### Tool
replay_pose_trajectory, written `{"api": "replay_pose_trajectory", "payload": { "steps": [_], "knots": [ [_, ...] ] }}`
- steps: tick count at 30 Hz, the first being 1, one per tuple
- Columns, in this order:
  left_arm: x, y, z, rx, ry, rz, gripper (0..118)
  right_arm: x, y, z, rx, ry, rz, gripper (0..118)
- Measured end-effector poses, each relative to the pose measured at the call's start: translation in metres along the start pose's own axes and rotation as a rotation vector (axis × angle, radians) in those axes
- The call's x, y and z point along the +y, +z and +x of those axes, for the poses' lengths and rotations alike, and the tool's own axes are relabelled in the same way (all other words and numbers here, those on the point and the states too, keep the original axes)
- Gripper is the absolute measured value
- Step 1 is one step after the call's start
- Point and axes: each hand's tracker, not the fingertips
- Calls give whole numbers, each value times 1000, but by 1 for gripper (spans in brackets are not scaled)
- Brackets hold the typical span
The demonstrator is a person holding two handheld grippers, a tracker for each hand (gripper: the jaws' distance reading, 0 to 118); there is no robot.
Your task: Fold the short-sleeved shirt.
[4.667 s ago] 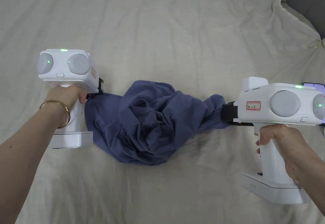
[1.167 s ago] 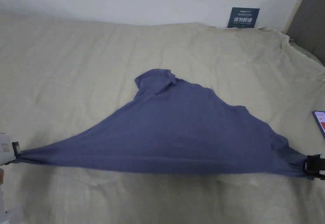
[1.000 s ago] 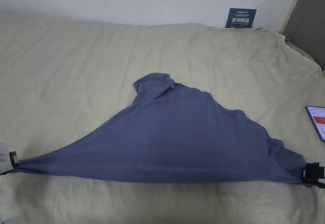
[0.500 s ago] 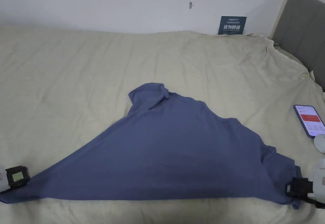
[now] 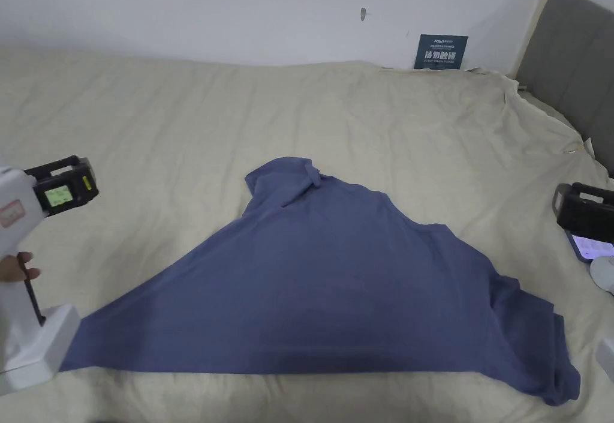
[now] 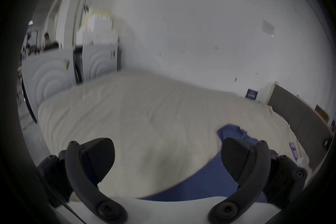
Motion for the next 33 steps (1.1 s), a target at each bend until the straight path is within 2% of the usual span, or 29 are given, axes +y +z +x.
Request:
{"api": "replay_pose_trajectory", "payload": {
  "steps": [4, 8, 11, 12, 13, 14, 16, 17, 18, 29, 33],
  "knots": [
    [-19, 26, 29, -15, -92, 130, 103, -6, 16, -24, 54, -4, 114, 107],
    [-40, 43, 41, -13, -117, 138, 61, -28, 28, -45, 83, -4, 132, 105],
    [-50, 51, 41, -47, -107, 117, 52, -37, 42, -65, 102, 24, 148, 103],
    [-53, 52, 41, -51, -110, 116, 38, -40, 44, -69, 103, 34, 155, 100],
    [-56, 53, 43, -47, -117, 114, 19, -40, 48, -75, 110, 39, 162, 93],
    [-59, 54, 43, -52, -127, 113, 0, -42, 50, -78, 122, 36, 164, 78],
    [-61, 54, 39, -78, -137, 78, 0, -45, 52, -82, 149, 23, 155, 44],
    [-63, 54, 40, -84, -133, 71, 0, -45, 51, -84, 151, 19, 154, 17],
    [-65, 54, 42, -79, -135, 73, 0, -46, 51, -86, 161, 12, 154, 1],
    [-69, 58, 49, -86, -135, 57, 0, -47, 40, -86, 171, 10, 102, 0],
    [-68, 57, 51, -87, -120, 52, 0, -38, 33, -90, 178, 42, 89, 0]
  ]
}}
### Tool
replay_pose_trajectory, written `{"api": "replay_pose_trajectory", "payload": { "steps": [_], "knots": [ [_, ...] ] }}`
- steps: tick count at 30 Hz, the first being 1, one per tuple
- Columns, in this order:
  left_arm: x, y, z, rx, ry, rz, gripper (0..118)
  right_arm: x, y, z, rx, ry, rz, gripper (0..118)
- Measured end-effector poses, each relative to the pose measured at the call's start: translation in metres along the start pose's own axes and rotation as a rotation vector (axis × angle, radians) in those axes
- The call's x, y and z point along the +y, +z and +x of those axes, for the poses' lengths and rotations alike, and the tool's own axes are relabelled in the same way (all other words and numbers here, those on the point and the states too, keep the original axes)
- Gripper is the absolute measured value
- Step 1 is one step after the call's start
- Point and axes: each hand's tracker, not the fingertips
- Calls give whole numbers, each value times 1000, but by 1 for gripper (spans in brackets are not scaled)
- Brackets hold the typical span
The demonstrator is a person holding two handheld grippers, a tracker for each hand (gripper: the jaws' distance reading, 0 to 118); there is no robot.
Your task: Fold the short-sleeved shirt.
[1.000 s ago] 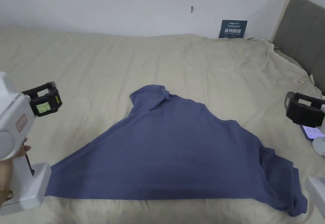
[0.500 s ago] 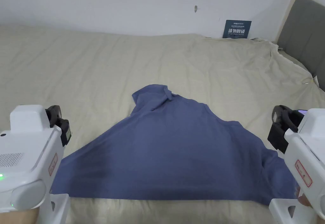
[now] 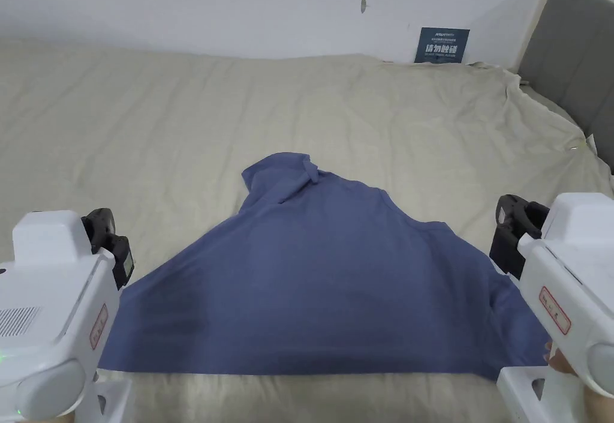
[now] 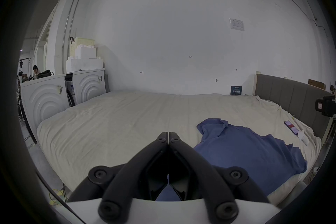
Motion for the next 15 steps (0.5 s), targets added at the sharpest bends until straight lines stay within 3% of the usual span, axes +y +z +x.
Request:
{"api": "replay_pose_trajectory", "payload": {
  "steps": [5, 9, 15],
  "knots": [
    [-2, -1, 3, 3, 13, -5, 0, 25, -37, -3, 37, 45, -39, 0],
    [-3, -4, 2, 9, 26, -10, 0, 52, -89, -12, 89, 151, -70, 0],
    [-3, -18, -5, 42, 36, -27, 0, 91, -181, -45, 177, 189, -210, 0]
  ]
}}
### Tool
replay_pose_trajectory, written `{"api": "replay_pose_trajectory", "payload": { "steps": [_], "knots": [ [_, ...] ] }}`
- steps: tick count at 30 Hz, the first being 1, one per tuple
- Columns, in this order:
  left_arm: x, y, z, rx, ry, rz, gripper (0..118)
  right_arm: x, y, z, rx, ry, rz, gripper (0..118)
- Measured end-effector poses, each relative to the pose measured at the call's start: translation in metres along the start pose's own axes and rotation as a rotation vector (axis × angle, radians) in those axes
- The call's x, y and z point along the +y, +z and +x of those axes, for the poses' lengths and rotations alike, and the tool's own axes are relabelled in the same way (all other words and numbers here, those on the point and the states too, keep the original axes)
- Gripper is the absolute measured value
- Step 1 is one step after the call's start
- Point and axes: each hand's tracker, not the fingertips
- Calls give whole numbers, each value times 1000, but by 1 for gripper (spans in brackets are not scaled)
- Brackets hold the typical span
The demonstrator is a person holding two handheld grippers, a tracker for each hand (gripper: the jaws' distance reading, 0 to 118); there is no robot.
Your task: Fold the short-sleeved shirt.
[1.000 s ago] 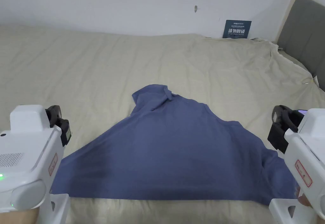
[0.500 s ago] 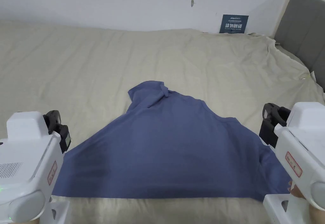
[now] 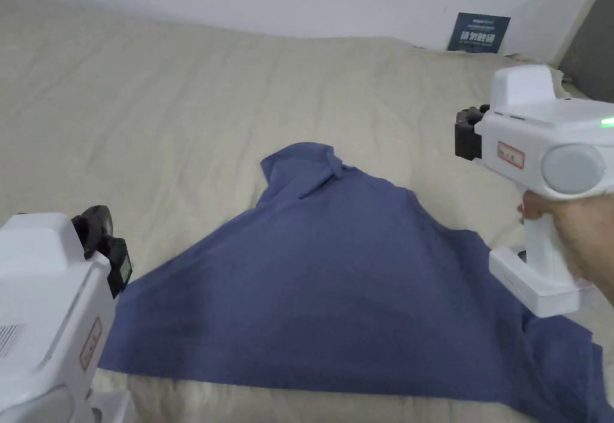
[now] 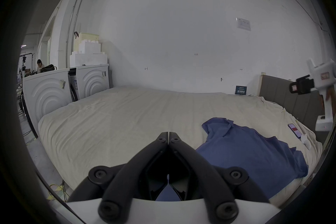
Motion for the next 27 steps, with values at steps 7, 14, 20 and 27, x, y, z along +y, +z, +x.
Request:
{"api": "replay_pose_trajectory", "payload": {
  "steps": [7, 14, 20, 27],
  "knots": [
    [-2, -26, -12, 56, 31, -21, 0, 38, -130, -8, 89, -47, -282, 55],
    [-5, -53, -16, 95, 72, -44, 0, 29, -240, -18, 58, -13, -491, 101],
    [-15, -72, -14, 112, 80, -61, 0, 2, -306, -36, 42, 40, -596, 101],
    [-33, -92, -19, 132, 86, -118, 0, -26, -350, -58, 106, 67, -679, 97]
  ]
}}
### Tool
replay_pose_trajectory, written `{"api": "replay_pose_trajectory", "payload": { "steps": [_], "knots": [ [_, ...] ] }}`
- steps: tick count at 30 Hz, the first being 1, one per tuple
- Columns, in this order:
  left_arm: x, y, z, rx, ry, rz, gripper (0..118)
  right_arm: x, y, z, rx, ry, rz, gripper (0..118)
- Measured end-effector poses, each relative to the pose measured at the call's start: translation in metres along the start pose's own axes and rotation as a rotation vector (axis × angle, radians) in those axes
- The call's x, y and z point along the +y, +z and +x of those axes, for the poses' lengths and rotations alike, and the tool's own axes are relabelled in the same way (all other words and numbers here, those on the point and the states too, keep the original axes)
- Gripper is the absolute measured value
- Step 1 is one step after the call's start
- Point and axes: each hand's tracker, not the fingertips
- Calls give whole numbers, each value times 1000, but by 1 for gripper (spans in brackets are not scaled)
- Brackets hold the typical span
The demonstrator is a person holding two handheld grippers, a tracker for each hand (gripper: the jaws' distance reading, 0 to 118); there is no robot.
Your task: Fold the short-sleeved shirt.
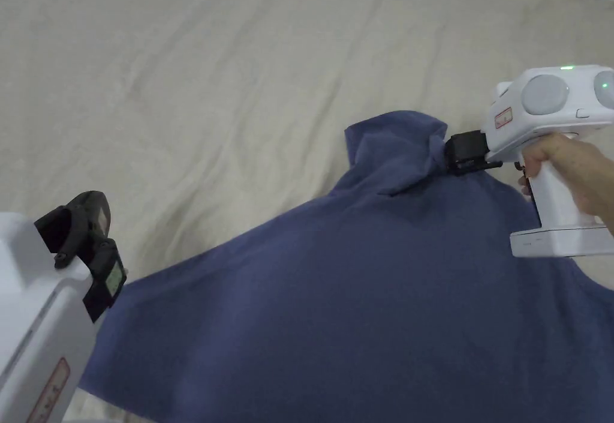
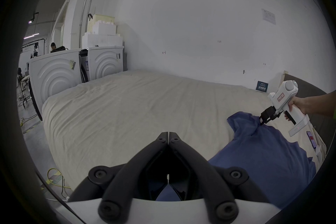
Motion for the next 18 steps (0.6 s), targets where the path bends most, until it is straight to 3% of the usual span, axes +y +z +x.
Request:
{"api": "replay_pose_trajectory", "payload": {
  "steps": [3, 7, 10, 12, 13, 14, 15, 16, 18],
  "knots": [
    [-6, -6, -4, 6, 9, -25, 0, -1, -12, -2, 7, -6, -16, 77],
    [-11, -11, -9, 16, 31, -47, 0, -3, -13, 4, 78, -32, -14, 60],
    [-13, -13, -14, 28, 98, -64, 2, -1, -5, 8, 100, -37, -1, 4],
    [-11, -16, -23, 32, 156, -93, 24, -2, -1, 7, 101, -41, 5, 3],
    [-8, -18, -27, 29, 180, -117, 46, -3, 1, 6, 95, -34, 8, 3],
    [-6, -20, -30, 34, 192, -149, 76, -2, 3, 6, 89, -24, 17, 3],
    [-2, -22, -35, 42, 200, -172, 93, -3, 6, 4, 83, -17, 23, 3],
    [0, -23, -40, 50, 202, -168, 104, -3, 9, 3, 77, -12, 30, 3],
    [7, -21, -50, 67, 198, -168, 107, -5, 19, -1, 71, -5, 40, 3]
  ]
}}
